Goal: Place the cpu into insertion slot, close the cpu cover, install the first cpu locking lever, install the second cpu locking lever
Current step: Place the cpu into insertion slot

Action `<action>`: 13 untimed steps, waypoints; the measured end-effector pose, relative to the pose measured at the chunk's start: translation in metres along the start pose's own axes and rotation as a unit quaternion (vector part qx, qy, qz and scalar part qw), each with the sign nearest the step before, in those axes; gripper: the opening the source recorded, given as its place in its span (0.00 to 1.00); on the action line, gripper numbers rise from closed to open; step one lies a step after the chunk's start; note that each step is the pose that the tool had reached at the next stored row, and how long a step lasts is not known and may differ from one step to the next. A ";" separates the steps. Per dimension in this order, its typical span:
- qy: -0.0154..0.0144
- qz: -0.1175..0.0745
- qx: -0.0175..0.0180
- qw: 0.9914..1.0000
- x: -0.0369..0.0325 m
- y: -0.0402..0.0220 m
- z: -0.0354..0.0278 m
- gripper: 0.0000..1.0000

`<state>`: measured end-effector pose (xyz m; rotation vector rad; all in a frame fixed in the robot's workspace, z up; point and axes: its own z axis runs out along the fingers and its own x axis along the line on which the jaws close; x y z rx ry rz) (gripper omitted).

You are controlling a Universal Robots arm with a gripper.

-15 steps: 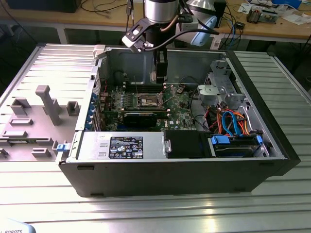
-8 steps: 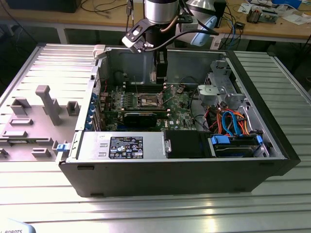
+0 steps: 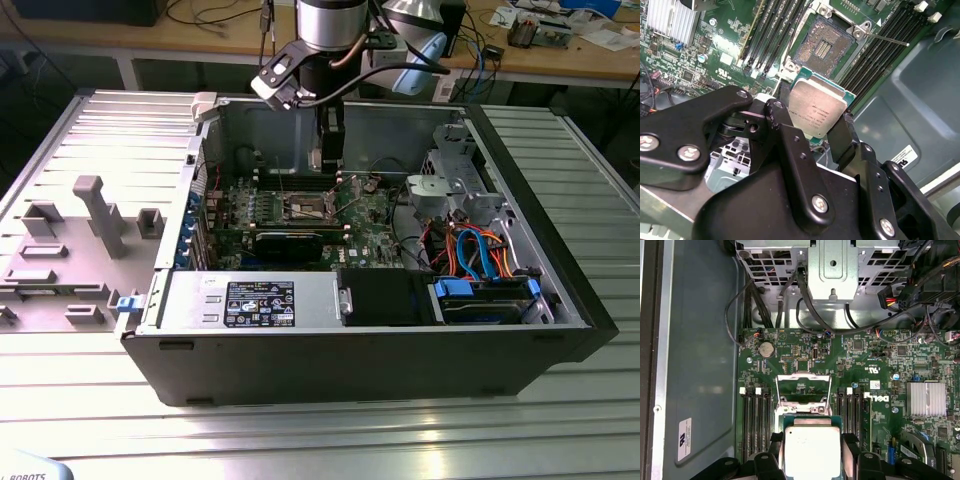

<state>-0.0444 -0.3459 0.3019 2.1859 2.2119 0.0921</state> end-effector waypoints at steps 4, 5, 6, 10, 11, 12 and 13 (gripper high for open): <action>0.000 0.000 0.000 1.000 0.0000 -0.0001 0.0009 0.55; 0.000 0.000 0.000 1.000 0.0000 -0.0001 0.0013 0.55; 0.000 0.000 0.000 1.000 0.0000 -0.0001 0.0015 0.55; 0.000 0.000 0.000 1.000 -0.0001 -0.0001 0.0021 0.55; 0.000 0.000 0.000 1.000 -0.0001 -0.0002 0.0023 0.55; 0.000 0.000 0.000 1.000 -0.0001 -0.0002 0.0026 0.55; 0.000 0.000 0.000 1.000 -0.0001 -0.0002 0.0028 0.55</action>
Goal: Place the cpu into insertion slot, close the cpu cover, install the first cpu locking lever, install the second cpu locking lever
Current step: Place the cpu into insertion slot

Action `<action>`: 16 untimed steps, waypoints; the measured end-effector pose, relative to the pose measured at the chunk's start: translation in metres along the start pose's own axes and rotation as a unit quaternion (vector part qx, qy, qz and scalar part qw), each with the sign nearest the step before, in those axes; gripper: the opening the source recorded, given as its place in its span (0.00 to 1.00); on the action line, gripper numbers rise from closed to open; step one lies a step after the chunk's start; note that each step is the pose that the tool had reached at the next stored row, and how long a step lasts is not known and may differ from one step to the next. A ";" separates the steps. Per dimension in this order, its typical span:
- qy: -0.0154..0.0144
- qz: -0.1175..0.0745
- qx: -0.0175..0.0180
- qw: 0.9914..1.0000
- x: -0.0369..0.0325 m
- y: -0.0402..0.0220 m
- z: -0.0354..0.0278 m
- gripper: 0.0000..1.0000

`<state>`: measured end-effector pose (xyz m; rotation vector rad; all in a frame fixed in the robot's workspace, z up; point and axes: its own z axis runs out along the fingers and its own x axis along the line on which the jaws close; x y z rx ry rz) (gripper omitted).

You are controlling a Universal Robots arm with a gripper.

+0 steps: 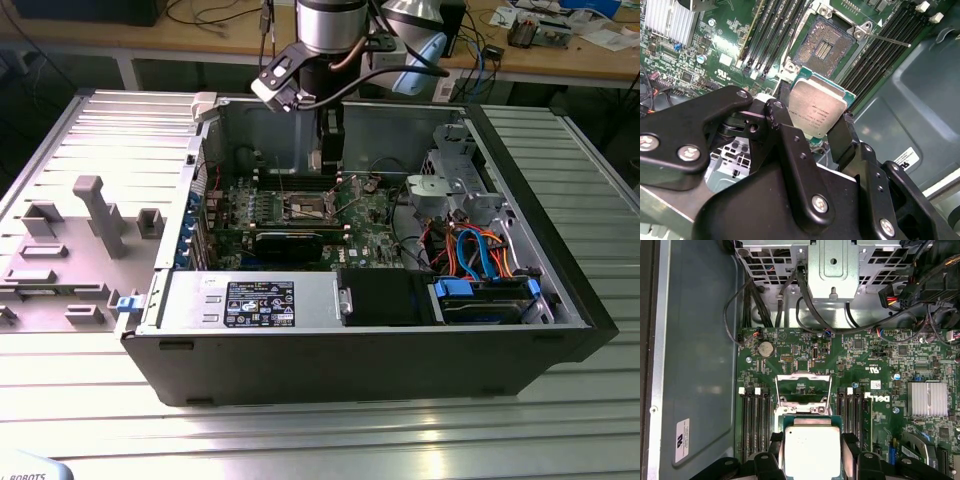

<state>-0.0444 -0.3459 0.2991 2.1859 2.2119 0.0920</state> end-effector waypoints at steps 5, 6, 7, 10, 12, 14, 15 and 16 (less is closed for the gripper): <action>0.000 0.000 0.000 1.000 0.0000 0.0000 0.0008 0.55; 0.000 0.000 0.000 1.000 0.0000 0.0000 0.0010 0.55; 0.000 0.000 0.000 1.000 0.0000 -0.0001 0.0012 0.55; 0.000 0.000 0.000 1.000 0.0000 -0.0001 0.0018 0.55; 0.000 0.000 0.000 1.000 0.0000 -0.0001 0.0021 0.55; 0.000 0.000 0.000 1.000 0.0000 -0.0001 0.0024 0.55; 0.000 0.000 0.000 1.000 0.0000 -0.0002 0.0026 0.55; 0.000 0.000 0.000 1.000 -0.0001 -0.0002 0.0029 0.55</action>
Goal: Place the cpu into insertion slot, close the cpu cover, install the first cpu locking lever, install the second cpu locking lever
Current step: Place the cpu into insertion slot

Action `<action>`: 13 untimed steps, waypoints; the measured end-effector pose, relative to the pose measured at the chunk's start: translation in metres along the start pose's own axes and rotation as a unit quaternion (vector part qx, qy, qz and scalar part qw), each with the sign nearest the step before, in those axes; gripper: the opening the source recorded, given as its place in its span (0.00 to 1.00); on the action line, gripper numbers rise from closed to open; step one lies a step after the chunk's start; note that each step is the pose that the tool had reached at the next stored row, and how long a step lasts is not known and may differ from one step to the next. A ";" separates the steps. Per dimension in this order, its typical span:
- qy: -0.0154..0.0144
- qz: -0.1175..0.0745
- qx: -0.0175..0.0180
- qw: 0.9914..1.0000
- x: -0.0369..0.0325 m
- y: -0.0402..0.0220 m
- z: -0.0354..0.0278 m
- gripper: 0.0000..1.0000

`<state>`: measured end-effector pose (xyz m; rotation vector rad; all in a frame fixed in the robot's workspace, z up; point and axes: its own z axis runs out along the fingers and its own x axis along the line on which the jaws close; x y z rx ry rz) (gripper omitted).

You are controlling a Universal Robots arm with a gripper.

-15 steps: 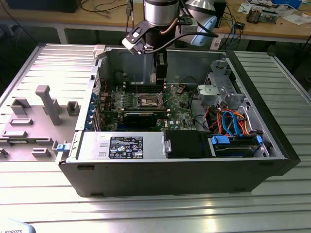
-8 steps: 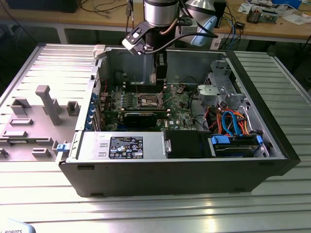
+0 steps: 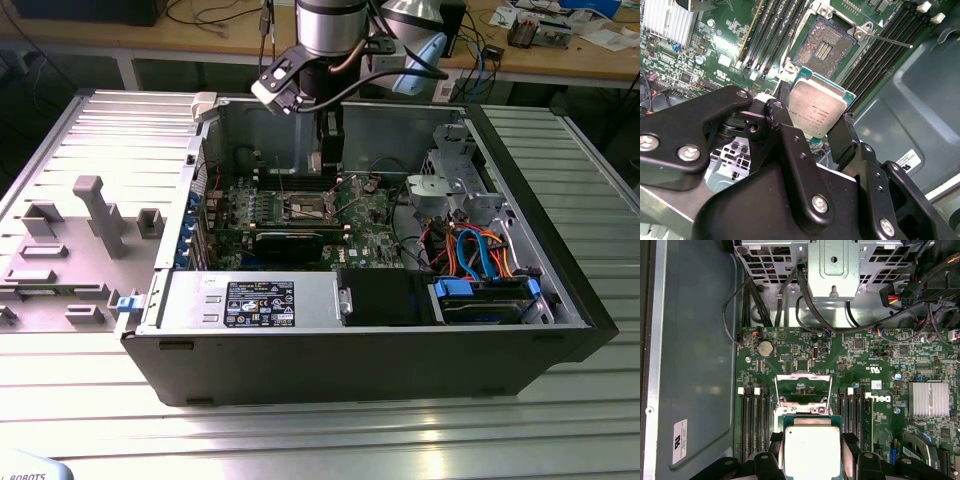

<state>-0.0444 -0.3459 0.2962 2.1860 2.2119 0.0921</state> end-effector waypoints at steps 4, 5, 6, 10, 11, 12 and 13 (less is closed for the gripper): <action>0.000 0.000 0.000 1.000 0.0000 0.0000 0.0009 0.55; 0.000 0.000 0.000 1.000 0.0000 -0.0001 0.0010 0.55; 0.000 0.000 0.000 1.000 0.0000 0.0000 0.0012 0.55; 0.000 0.000 0.000 1.000 -0.0001 -0.0001 0.0023 0.55; 0.000 0.000 0.000 1.000 -0.0001 -0.0001 0.0025 0.55; 0.000 0.000 0.000 1.000 -0.0001 -0.0002 0.0027 0.55; 0.000 0.000 0.000 1.000 -0.0001 -0.0002 0.0030 0.55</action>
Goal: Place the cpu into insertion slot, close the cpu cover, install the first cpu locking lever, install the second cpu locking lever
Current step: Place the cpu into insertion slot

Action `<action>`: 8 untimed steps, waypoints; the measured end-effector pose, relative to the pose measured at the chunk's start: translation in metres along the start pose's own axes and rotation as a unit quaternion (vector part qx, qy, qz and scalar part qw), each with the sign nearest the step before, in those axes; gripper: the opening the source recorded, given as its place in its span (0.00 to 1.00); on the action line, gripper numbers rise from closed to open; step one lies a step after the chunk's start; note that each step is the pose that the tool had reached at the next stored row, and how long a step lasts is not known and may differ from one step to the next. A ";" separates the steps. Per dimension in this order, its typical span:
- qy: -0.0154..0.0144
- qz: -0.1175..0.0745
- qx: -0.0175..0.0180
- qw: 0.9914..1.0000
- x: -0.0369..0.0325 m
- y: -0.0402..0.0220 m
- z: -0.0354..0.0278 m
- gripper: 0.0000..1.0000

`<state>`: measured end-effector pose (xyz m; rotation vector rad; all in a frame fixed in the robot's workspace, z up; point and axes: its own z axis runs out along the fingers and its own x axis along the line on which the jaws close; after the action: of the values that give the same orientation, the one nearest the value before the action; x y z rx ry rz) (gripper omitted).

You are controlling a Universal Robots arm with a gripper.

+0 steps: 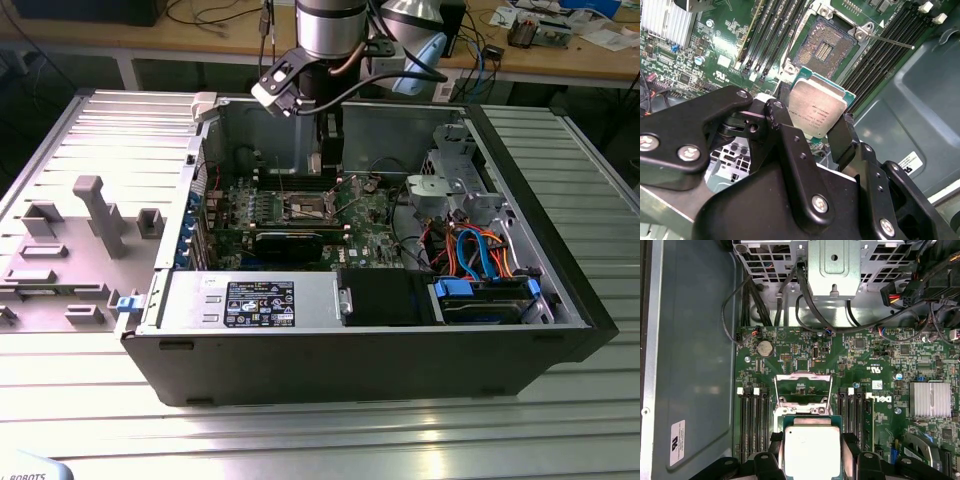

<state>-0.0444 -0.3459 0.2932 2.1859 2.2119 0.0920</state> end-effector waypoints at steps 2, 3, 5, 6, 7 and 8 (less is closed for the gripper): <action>0.000 0.000 0.000 1.000 0.0000 0.0000 0.0004 0.55; 0.000 0.000 0.000 1.000 0.0000 -0.0001 0.0007 0.55; 0.000 0.000 0.001 1.000 0.0000 -0.0002 0.0021 0.55; 0.000 0.000 0.002 1.000 0.0000 -0.0002 0.0029 0.55; 0.000 0.000 0.003 1.000 -0.0001 -0.0002 0.0034 0.55; 0.000 0.000 0.004 1.000 -0.0001 -0.0003 0.0039 0.55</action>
<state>-0.0444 -0.3459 0.2894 2.1898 2.2155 0.0844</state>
